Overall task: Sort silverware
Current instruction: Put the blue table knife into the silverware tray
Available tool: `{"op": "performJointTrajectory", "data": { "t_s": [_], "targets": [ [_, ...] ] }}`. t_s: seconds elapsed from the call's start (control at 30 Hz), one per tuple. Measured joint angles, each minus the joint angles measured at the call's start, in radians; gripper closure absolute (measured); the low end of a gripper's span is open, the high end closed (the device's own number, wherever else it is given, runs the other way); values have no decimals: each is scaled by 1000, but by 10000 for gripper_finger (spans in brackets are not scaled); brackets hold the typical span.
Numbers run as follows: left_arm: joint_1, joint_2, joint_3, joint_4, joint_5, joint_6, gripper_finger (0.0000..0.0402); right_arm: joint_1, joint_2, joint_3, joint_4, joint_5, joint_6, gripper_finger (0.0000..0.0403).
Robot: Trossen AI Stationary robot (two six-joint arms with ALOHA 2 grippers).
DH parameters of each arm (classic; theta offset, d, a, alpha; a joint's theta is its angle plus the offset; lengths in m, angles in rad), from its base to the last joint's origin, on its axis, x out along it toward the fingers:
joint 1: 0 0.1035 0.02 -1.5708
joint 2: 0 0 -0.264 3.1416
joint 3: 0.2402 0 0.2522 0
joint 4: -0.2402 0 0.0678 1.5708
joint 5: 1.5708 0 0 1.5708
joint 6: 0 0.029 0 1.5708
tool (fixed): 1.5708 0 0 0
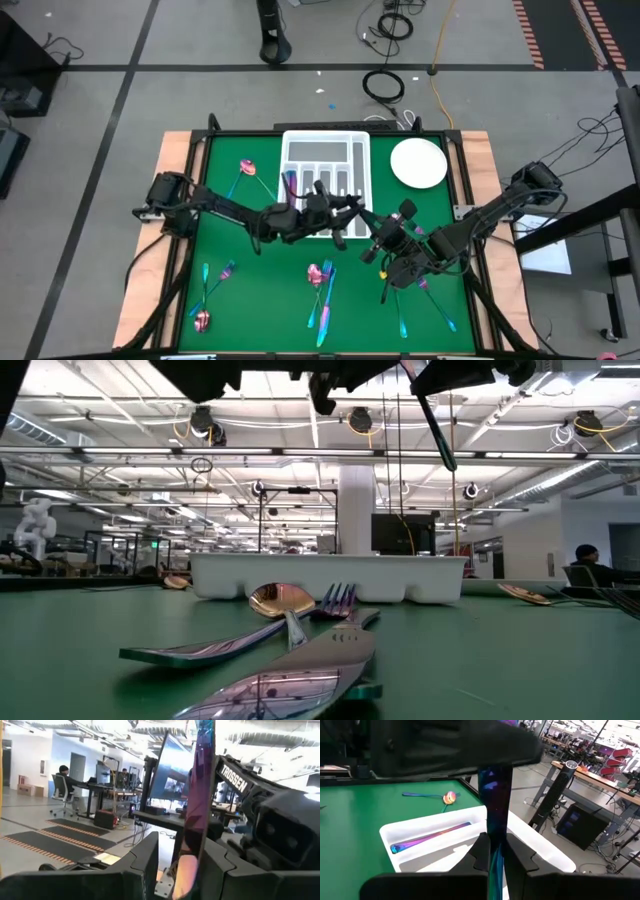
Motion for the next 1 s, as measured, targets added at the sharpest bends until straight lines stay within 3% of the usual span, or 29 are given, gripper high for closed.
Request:
{"op": "performJointTrajectory", "data": {
  "t_s": [0.2, 0.47, 0.6, 0.83, 1.0],
  "targets": [
    [0, 0, 35, -86, -27, -6, 300, 0, 0, 0, 0, 0, -11, 394],
    [-3, 0, 36, -114, -55, -52, 386, -1, 0, 0, 0, 6, -19, 394],
    [-2, 0, 36, -114, -58, -52, 396, -1, 0, 0, 2, 7, -26, 388],
    [7, -1, 36, -124, -65, -42, 399, 0, -6, -1, 13, 7, -66, 312],
    [30, -58, 36, -225, -64, -45, 400, 16, -38, -1, 10, 6, -85, 245]
  ]
}}
